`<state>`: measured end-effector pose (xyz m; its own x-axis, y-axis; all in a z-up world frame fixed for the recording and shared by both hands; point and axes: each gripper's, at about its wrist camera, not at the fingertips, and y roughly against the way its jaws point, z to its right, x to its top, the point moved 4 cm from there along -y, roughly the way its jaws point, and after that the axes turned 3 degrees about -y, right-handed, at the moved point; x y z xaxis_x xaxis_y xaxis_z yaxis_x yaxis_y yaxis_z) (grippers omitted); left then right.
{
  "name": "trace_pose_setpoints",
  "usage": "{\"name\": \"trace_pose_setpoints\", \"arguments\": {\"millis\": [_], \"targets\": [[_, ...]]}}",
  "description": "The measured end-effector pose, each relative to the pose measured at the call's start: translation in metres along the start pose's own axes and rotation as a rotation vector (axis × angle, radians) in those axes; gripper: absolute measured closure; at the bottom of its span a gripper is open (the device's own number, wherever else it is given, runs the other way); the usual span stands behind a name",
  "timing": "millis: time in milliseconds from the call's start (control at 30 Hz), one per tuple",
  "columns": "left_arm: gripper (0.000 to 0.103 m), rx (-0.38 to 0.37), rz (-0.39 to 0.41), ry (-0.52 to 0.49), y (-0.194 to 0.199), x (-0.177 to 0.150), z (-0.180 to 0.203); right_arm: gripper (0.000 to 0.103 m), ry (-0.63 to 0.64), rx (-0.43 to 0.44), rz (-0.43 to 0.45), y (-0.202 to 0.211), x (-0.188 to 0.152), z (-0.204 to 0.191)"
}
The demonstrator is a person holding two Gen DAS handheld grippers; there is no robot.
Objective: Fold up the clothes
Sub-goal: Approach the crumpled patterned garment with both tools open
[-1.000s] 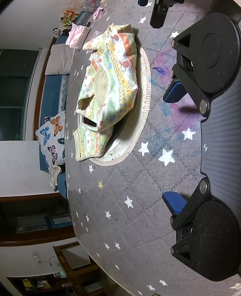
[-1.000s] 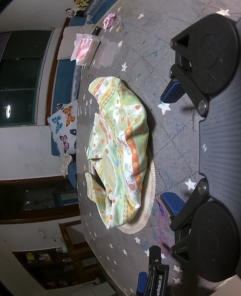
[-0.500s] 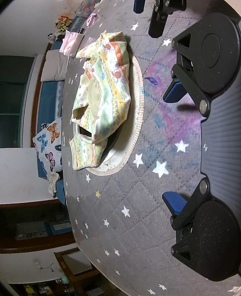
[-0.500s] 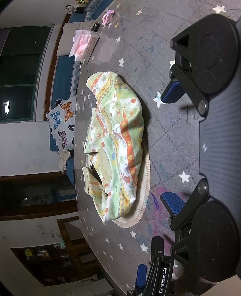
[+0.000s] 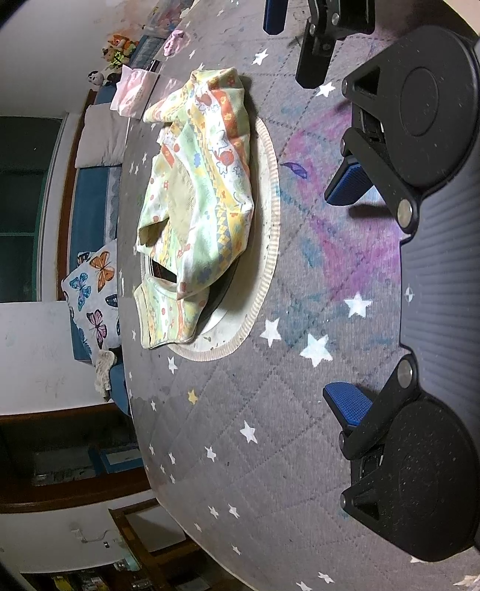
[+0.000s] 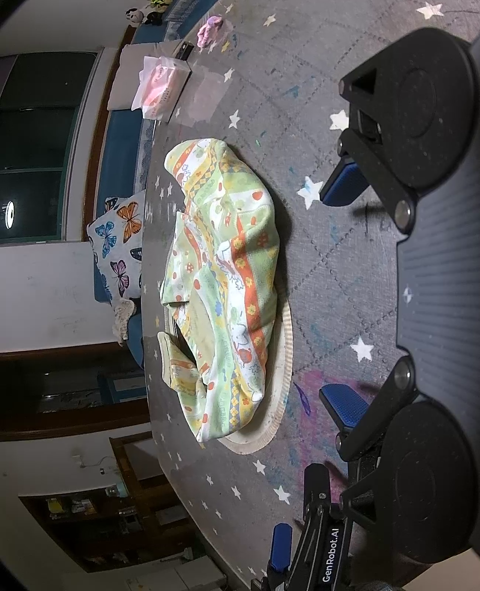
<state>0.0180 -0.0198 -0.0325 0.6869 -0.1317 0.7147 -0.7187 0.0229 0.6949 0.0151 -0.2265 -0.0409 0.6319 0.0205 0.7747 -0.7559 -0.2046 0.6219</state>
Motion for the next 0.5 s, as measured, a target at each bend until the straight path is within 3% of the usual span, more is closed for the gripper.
{"name": "trace_pose_setpoints", "arguments": {"millis": [500], "targets": [[0.000,-0.008,-0.006,-0.011,-0.0066,0.0042,0.0042,0.000,0.001,0.003,-0.003,-0.0057,0.0043,-0.0003]]}}
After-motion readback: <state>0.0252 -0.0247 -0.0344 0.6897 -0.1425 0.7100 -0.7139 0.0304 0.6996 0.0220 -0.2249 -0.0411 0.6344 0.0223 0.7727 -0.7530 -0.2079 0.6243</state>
